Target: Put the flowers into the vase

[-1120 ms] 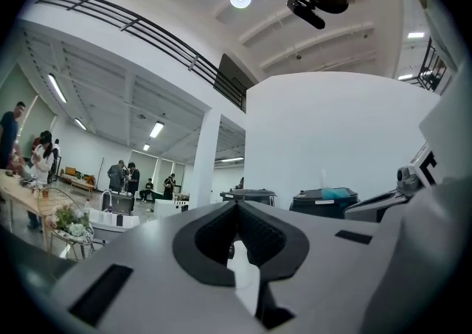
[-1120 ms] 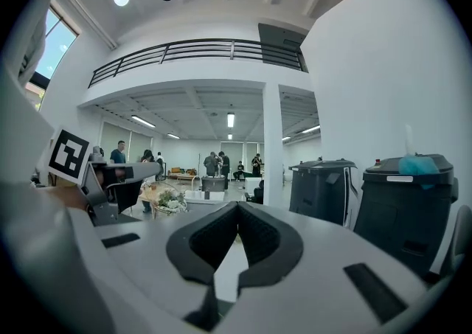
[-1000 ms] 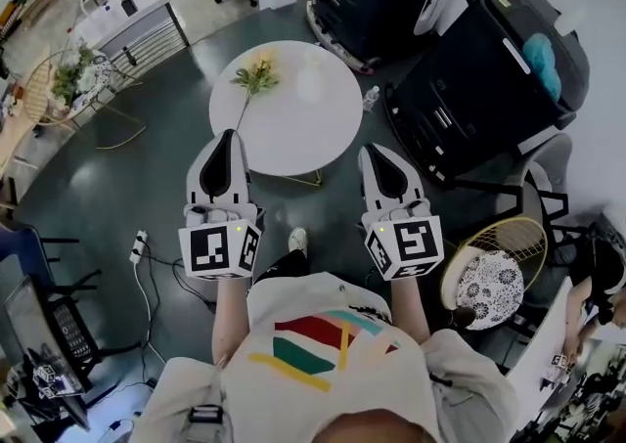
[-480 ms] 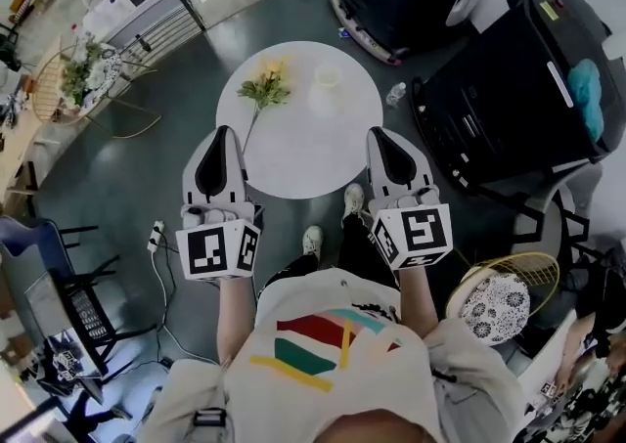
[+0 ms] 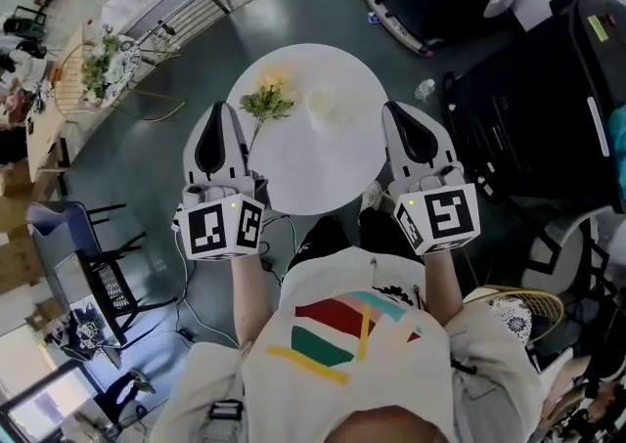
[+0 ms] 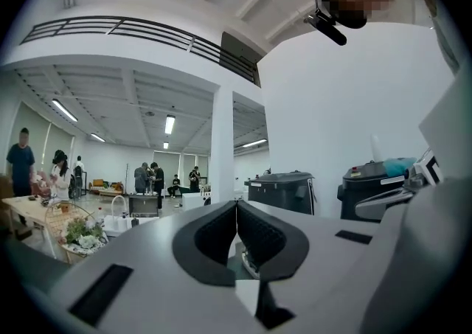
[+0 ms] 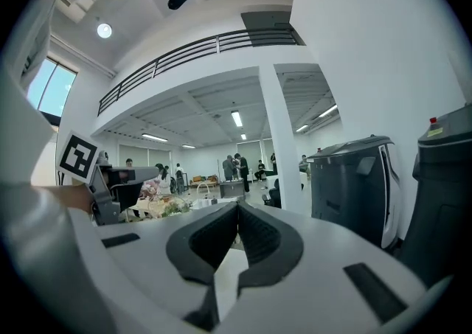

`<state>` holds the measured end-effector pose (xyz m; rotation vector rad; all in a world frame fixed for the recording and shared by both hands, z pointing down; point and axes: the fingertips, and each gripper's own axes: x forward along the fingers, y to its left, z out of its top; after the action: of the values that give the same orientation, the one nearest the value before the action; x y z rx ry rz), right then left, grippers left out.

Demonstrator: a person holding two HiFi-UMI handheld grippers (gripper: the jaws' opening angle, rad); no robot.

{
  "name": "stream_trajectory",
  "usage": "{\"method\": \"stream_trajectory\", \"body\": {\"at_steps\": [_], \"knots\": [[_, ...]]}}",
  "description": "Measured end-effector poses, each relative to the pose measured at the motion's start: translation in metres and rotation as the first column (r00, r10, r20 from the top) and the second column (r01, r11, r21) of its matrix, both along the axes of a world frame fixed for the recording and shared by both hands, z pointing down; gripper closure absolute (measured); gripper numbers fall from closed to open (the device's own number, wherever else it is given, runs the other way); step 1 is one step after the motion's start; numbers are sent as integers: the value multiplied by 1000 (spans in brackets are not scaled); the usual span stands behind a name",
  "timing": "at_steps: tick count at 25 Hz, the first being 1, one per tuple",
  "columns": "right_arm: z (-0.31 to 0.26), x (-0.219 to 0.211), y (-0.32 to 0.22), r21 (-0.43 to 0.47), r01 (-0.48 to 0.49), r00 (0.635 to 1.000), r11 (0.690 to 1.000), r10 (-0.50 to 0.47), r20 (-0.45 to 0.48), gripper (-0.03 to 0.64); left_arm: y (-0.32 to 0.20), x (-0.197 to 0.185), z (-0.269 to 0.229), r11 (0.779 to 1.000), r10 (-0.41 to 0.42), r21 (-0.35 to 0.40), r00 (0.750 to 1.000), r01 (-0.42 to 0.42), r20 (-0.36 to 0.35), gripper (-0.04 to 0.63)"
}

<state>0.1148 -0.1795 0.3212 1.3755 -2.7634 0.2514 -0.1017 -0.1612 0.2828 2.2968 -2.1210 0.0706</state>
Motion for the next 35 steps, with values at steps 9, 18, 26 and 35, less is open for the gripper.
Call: {"method": "stream_trajectory", "body": {"at_steps": [9, 18, 26, 35], "knots": [[14, 8, -48, -43, 8, 1000, 999, -8, -5, 606, -44, -4, 39, 992, 33, -123, 999, -30, 24, 584], [31, -15, -68, -114, -54, 998, 992, 51, -31, 606, -91, -38, 83, 968, 118, -213, 991, -130, -67, 483], [70, -42, -67, -227, -82, 990, 970, 53, -130, 606, -117, -39, 226, 817, 320, -483, 945, -314, -74, 115], [107, -82, -69, -304, -83, 982, 949, 26, -187, 606, -113, -72, 357, 562, 341, -803, 940, -199, 5, 83]]}}
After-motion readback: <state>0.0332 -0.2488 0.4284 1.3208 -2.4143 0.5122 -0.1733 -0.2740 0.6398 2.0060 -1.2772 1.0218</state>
